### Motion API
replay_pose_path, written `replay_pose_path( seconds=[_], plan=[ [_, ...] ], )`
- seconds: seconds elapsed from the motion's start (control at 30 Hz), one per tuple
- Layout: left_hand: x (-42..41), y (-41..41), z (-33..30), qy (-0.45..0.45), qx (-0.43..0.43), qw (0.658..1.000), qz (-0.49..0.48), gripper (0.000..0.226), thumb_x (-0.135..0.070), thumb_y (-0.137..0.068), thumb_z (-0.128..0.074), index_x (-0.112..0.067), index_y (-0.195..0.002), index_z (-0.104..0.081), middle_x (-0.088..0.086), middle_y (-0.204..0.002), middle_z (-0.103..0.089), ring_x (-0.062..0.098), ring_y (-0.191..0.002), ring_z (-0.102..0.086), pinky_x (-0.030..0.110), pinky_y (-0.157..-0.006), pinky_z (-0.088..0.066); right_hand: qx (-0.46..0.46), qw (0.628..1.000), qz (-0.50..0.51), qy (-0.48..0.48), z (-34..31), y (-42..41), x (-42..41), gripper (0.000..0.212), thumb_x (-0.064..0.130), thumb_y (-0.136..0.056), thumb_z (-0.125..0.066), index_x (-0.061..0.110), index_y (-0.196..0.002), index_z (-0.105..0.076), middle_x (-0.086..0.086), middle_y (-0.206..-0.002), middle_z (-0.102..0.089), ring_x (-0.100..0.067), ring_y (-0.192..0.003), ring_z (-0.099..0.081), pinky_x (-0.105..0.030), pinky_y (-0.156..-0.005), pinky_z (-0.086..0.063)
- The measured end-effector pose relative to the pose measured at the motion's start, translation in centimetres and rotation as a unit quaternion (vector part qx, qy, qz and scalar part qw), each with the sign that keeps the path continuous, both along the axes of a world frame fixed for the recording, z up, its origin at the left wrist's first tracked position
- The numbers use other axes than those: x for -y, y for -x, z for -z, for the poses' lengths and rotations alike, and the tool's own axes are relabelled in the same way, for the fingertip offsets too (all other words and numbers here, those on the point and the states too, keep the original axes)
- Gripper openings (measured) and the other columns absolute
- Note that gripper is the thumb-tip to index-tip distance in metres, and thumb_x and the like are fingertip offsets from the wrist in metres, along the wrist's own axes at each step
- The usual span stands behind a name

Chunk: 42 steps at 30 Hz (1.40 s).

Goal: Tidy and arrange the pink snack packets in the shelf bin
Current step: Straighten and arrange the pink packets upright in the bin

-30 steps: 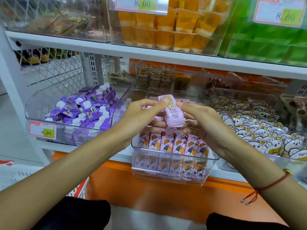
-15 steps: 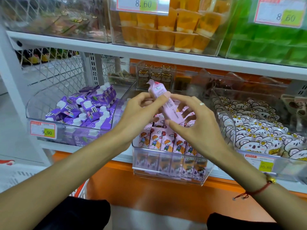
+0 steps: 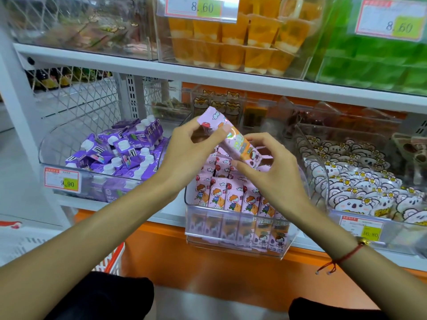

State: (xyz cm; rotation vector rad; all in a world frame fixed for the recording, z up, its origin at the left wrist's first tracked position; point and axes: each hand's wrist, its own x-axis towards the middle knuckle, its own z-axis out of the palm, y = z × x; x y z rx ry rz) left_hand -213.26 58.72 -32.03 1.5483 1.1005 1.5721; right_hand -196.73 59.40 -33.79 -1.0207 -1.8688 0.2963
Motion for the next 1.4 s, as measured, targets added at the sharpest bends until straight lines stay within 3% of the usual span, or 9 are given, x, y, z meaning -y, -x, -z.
replay_pose_path(
  seconds=[0.13, 0.3, 0.43, 0.7, 0.97, 1.07, 1.27, 1.33, 1.4],
  plan=[
    [-0.8, 1.4, -0.2, -0.089, -0.095, 0.99, -0.047, 0.016, -0.021, -0.088, -0.068, -0.029, -0.1, -0.064, -0.012, -0.094, -0.071, 0.005, -0.091, -0.067, 0.028, -0.088, -0.053, 0.031, 0.994, 0.038, 0.096, 1.3, 0.6, -0.9, 0.061, 0.028, -0.076, -0.078, 0.02, -0.126, -0.044, 0.006, -0.112, -0.054, -0.009, -0.1, -0.05, -0.022, -0.079, -0.042],
    [-1.3, 3.1, -0.4, -0.131, -0.134, 0.979, -0.076, 0.032, -0.024, -0.082, -0.074, -0.04, -0.106, -0.058, -0.024, -0.093, -0.069, -0.002, -0.092, -0.066, 0.018, -0.084, -0.052, 0.156, 0.983, 0.056, 0.077, 2.2, 0.7, -1.4, 0.037, 0.04, -0.079, -0.073, 0.024, -0.106, -0.055, 0.004, -0.107, -0.05, -0.015, -0.105, -0.044, -0.028, -0.079, -0.037],
    [-1.7, 3.1, 0.4, -0.098, -0.178, 0.978, -0.041, 0.032, -0.027, -0.079, -0.077, -0.037, -0.103, -0.059, -0.012, -0.095, -0.072, 0.007, -0.091, -0.068, 0.031, -0.086, -0.056, 0.32, 0.943, 0.04, 0.077, 2.6, 0.8, -1.5, 0.046, 0.052, -0.086, -0.059, 0.028, -0.125, -0.059, -0.001, -0.115, -0.051, -0.019, -0.11, -0.04, -0.033, -0.085, -0.036],
    [-2.2, 3.2, 0.4, -0.065, -0.294, 0.953, 0.027, 0.032, -0.027, -0.082, -0.073, -0.022, -0.11, -0.057, -0.004, -0.1, -0.07, 0.019, -0.093, -0.067, 0.049, -0.086, -0.052, 0.217, 0.97, -0.043, 0.103, 2.5, -0.6, -1.9, 0.031, 0.045, -0.076, -0.075, 0.029, -0.101, -0.067, 0.008, -0.097, -0.058, -0.015, -0.096, -0.052, -0.033, -0.081, -0.045],
    [-3.6, 4.2, -2.0, -0.007, -0.362, 0.925, 0.115, 0.029, -0.022, -0.081, -0.074, -0.018, -0.107, -0.06, 0.0, -0.099, -0.072, 0.018, -0.096, -0.068, 0.045, -0.092, -0.05, 0.211, 0.972, -0.051, 0.093, 2.8, -1.0, -2.0, 0.032, 0.046, -0.076, -0.074, 0.03, -0.101, -0.066, 0.012, -0.097, -0.056, -0.01, -0.094, -0.051, -0.028, -0.079, -0.043],
    [-4.4, 3.2, -1.5, -0.029, -0.477, 0.875, 0.083, 0.035, -0.035, -0.078, -0.076, -0.022, -0.108, -0.061, -0.008, -0.101, -0.067, 0.014, -0.1, -0.063, 0.034, -0.084, -0.048, 0.219, 0.972, -0.031, 0.081, 2.7, -0.9, -1.9, 0.034, 0.049, -0.076, -0.072, 0.03, -0.104, -0.064, 0.011, -0.101, -0.059, -0.012, -0.099, -0.051, -0.032, -0.08, -0.046],
    [-5.9, 1.3, -0.2, -0.067, -0.712, 0.699, 0.017, 0.049, -0.059, -0.08, -0.064, -0.021, -0.111, -0.065, -0.003, -0.106, -0.067, 0.021, -0.102, -0.056, 0.034, -0.08, -0.043, 0.248, 0.967, 0.003, 0.052, 2.4, -1.3, -1.6, 0.045, 0.059, -0.076, -0.067, 0.03, -0.109, -0.058, 0.011, -0.107, -0.063, -0.01, -0.101, -0.051, -0.03, -0.084, -0.046],
    [-5.9, 1.2, -0.1, -0.074, -0.721, 0.689, 0.013, 0.049, -0.058, -0.083, -0.06, -0.023, -0.118, -0.064, -0.001, -0.111, -0.068, 0.023, -0.106, -0.057, 0.035, -0.087, -0.044, 0.256, 0.965, 0.002, 0.061, 2.3, -1.6, -1.5, 0.049, 0.06, -0.078, -0.065, 0.027, -0.114, -0.059, 0.009, -0.111, -0.063, -0.011, -0.104, -0.052, -0.032, -0.086, -0.048],
    [-5.4, 1.5, -0.3, -0.107, -0.685, 0.721, 0.005, 0.045, -0.051, -0.087, -0.06, -0.026, -0.124, -0.061, -0.003, -0.119, -0.065, 0.02, -0.111, -0.056, 0.03, -0.087, -0.039, 0.272, 0.96, -0.006, 0.07, 2.2, -1.8, -1.5, 0.051, 0.058, -0.08, -0.064, 0.026, -0.119, -0.058, 0.007, -0.116, -0.062, -0.011, -0.106, -0.053, -0.032, -0.086, -0.048]
  ],
)
